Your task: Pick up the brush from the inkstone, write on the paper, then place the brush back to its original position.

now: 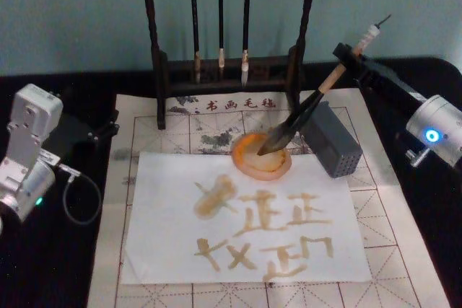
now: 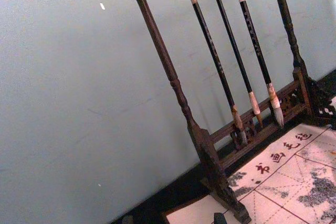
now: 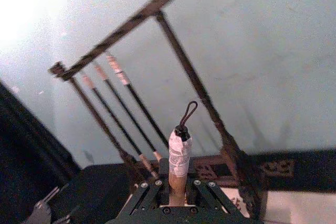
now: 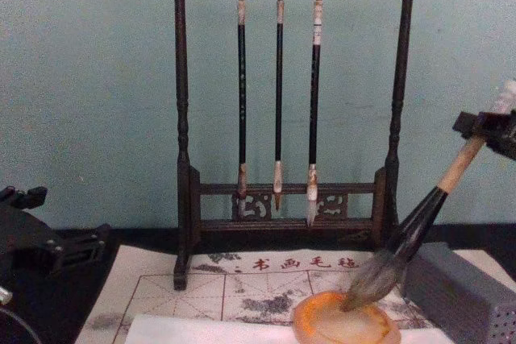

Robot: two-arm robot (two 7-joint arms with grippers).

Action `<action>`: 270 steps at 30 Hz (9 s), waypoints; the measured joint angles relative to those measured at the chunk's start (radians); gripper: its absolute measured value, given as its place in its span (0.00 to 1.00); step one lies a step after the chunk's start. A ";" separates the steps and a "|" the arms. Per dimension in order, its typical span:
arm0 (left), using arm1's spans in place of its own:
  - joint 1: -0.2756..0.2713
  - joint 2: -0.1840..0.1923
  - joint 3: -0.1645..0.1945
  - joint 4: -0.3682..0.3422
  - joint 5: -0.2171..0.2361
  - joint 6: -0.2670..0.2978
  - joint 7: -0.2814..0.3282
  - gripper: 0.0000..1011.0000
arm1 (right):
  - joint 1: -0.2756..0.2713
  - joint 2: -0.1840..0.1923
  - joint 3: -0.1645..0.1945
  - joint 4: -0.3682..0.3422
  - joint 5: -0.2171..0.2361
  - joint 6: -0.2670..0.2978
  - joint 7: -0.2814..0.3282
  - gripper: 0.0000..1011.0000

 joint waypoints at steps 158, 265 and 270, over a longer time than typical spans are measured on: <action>0.000 0.000 0.000 0.000 0.000 0.000 0.000 0.99 | -0.240 0.360 0.034 -0.187 -0.290 -0.367 0.671 0.18; 0.000 0.000 0.000 0.000 0.000 0.000 0.000 0.99 | 0.075 -0.097 0.037 0.159 0.164 0.100 -0.064 0.18; 0.000 0.000 0.000 0.000 0.000 0.000 0.000 0.99 | 0.076 -0.098 0.029 0.163 0.184 0.107 -0.080 0.18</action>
